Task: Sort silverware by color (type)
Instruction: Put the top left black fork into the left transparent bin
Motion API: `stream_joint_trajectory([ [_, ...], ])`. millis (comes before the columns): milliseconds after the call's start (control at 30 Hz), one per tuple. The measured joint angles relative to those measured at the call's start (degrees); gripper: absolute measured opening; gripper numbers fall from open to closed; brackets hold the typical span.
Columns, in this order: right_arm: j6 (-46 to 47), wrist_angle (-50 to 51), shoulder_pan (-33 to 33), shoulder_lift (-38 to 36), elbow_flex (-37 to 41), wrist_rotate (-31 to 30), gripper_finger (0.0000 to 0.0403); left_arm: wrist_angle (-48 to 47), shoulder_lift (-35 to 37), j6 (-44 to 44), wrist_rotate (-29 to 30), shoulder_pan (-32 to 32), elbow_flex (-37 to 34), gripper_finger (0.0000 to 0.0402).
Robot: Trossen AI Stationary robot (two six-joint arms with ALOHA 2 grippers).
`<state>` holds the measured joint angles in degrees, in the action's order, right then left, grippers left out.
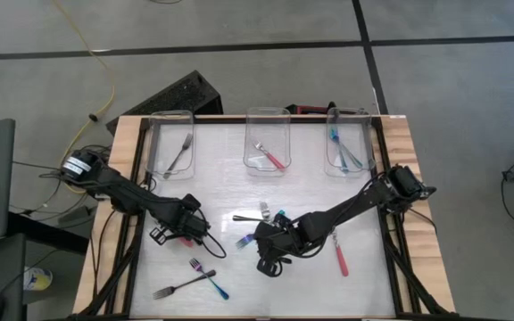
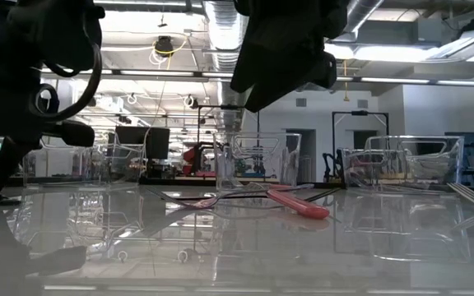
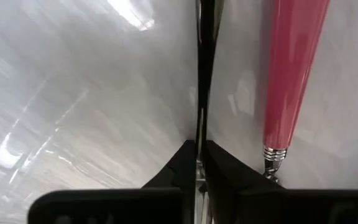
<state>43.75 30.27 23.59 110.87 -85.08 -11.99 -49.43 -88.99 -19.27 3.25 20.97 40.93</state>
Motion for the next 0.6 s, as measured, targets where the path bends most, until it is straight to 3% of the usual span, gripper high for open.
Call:
stream_joint_trajectory([
  [233,5.19,7.22,0.44,0.0,0.0,0.09,0.0179,3.28,5.99,1.37,0.18,-0.21,1.45,0.0002],
  [600,5.48,8.22,0.62,0.0,0.0,0.08,0.0179,1.78,23.52,7.69,8.21,-4.32,3.44,0.0],
])
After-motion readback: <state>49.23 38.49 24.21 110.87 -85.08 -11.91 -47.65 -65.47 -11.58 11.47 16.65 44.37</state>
